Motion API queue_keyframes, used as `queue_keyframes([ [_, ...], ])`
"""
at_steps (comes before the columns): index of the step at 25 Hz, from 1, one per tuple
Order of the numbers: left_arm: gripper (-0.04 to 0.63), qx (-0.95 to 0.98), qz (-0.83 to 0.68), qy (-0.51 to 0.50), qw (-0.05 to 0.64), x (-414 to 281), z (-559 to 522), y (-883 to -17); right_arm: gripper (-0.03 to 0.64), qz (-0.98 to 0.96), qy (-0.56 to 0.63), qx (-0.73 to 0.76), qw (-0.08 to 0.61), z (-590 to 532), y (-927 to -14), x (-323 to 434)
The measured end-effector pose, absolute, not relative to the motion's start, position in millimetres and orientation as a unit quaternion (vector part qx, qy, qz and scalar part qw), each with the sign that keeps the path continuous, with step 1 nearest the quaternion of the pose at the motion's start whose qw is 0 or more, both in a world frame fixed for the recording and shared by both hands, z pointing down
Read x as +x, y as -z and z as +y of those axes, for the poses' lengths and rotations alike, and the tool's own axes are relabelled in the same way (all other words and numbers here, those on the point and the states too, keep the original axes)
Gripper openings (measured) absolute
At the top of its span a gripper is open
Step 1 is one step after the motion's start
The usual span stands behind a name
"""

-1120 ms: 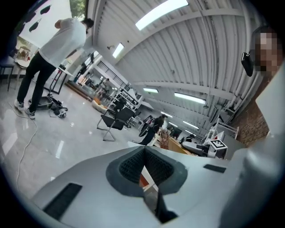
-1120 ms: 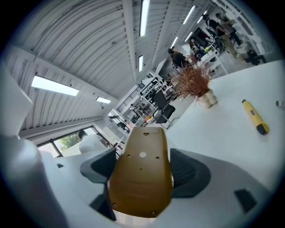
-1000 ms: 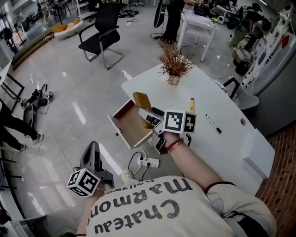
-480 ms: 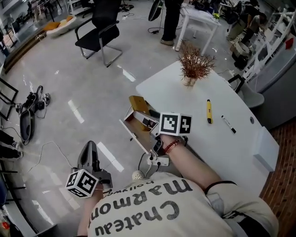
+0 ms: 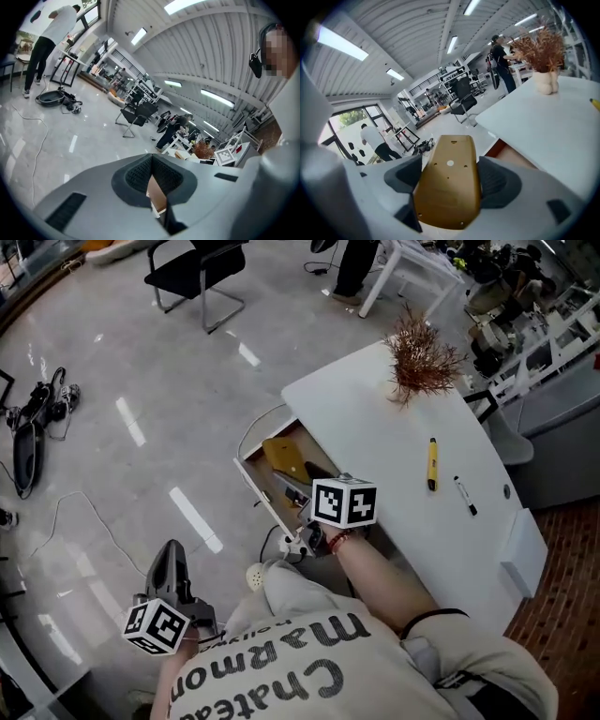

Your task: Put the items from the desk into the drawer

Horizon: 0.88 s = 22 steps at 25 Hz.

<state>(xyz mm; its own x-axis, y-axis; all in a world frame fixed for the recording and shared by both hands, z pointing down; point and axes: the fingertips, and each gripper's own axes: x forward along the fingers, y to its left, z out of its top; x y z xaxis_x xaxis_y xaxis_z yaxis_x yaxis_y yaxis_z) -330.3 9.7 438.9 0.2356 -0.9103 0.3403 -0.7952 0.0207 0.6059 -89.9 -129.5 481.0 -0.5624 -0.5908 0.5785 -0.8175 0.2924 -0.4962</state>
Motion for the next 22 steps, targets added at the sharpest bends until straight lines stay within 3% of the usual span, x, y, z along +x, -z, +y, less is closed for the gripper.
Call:
queue_keyframes([
  [16, 0.002, 0.631, -0.641, 0.035, 0.435, -342.3, 6.5, -532.7, 0.388, -0.735, -0.430, 0.454, 0.261, -162.9, -652.9, -68.8],
  [22, 0.002, 0.607, -0.653, 0.023, 0.453, -343.4, 13.6, -566.3, 0.388, -0.730, -0.382, 0.445, 0.351, -176.1, -718.3, -60.9],
])
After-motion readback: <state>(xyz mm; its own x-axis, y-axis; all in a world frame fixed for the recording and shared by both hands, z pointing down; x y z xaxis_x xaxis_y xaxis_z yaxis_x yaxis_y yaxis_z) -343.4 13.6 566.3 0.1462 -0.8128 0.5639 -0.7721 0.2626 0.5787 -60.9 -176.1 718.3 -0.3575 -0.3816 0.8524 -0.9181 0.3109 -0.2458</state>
